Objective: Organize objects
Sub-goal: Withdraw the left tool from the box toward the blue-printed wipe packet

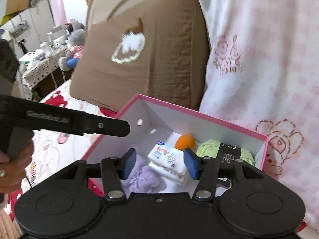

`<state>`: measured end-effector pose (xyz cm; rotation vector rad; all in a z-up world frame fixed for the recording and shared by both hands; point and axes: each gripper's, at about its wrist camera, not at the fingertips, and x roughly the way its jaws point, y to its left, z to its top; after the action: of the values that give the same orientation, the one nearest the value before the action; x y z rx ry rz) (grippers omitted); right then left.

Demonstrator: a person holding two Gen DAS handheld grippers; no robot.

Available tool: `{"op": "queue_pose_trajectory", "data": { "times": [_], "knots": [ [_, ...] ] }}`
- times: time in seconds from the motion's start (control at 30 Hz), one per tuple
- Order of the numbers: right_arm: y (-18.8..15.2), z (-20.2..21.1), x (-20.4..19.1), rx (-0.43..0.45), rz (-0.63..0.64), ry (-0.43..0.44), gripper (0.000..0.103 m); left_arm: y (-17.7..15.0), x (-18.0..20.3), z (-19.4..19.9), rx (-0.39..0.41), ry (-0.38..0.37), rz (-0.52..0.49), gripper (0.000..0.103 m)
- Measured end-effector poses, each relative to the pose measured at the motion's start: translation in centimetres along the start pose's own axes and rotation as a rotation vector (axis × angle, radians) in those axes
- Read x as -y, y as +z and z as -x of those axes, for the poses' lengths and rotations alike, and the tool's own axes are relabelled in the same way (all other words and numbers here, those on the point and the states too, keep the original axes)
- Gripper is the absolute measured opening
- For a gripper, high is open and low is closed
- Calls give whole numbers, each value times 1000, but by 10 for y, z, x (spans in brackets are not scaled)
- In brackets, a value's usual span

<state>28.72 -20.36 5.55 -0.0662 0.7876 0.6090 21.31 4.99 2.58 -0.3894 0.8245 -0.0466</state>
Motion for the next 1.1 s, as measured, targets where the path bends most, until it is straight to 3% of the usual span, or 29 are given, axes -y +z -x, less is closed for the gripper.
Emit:
{"op": "queue_pose_trajectory", "data": {
  "times": [0.27,0.47,0.67,0.73,0.93,1.1],
  "knots": [
    [-13,38,-16,30,58,-53,81,-19,6,35,7,-26,-56,58],
    [-25,62,-17,61,55,9,87,-33,14,54,-27,-78,-106,75],
    [-31,79,-18,56,15,30,96,-46,23,70,-42,-56,-122,85],
    [-35,84,-21,67,20,32,97,-51,24,75,-46,-46,-128,85],
    [-45,96,-33,90,67,39,97,-60,16,94,-52,-110,-38,85],
    [-51,104,-47,76,91,29,97,-68,17,101,-72,-96,-45,85]
  ]
}}
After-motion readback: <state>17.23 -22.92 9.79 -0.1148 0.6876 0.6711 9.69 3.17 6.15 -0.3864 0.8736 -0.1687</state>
